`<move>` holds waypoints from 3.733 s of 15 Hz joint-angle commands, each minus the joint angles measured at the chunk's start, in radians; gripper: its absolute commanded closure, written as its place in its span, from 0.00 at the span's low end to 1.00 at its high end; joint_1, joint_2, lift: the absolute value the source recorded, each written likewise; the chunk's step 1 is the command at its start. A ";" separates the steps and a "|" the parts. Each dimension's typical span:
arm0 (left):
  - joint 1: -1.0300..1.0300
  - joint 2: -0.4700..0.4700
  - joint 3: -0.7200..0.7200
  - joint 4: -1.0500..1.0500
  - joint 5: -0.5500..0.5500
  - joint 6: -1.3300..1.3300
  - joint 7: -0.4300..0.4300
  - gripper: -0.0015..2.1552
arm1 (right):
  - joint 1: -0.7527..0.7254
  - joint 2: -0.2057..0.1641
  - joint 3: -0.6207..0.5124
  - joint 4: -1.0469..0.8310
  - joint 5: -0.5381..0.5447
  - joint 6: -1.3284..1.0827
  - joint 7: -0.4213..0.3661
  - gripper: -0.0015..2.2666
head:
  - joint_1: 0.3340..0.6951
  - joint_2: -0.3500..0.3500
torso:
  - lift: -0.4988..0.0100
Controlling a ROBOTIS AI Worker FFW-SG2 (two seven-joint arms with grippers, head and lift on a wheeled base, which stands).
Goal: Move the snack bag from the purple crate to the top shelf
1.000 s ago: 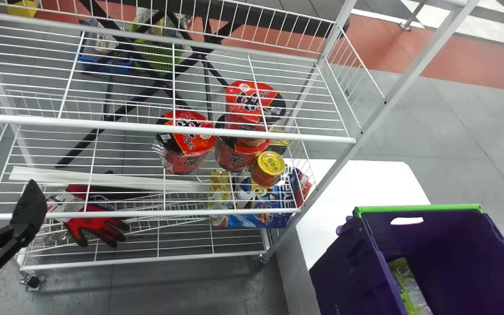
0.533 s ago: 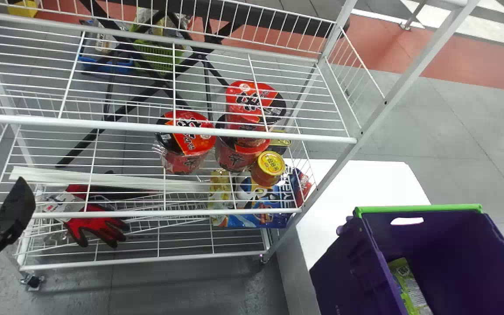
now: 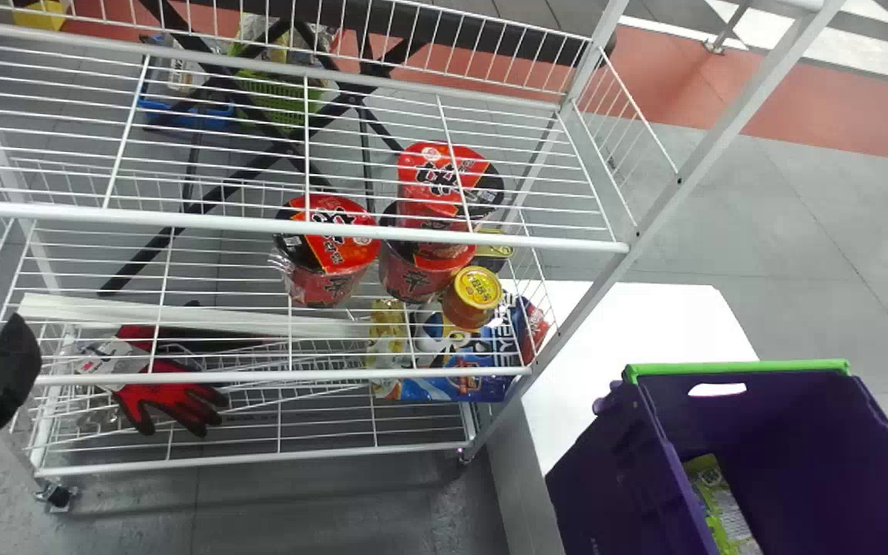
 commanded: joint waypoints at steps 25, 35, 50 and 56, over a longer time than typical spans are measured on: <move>-0.092 0.038 0.048 0.154 0.071 -0.055 -0.083 0.04 | -0.014 0.066 -0.011 0.094 0.054 -0.173 -0.146 0.18 | 1.00 0.00 | 0.08; -0.120 0.049 0.051 0.195 0.086 -0.067 -0.094 0.04 | -0.034 0.082 -0.034 0.129 0.033 -0.262 -0.196 0.42 | 1.00 0.00 | 0.08; -0.132 0.033 0.023 0.200 0.078 -0.058 -0.074 0.04 | -0.055 0.092 -0.051 0.097 0.007 -0.284 -0.159 0.78 | 1.00 0.00 | 0.09; -0.108 0.018 0.006 0.161 0.065 -0.052 -0.052 0.04 | -0.037 0.088 -0.086 0.046 -0.012 -0.284 -0.106 0.78 | 1.00 0.00 | 0.14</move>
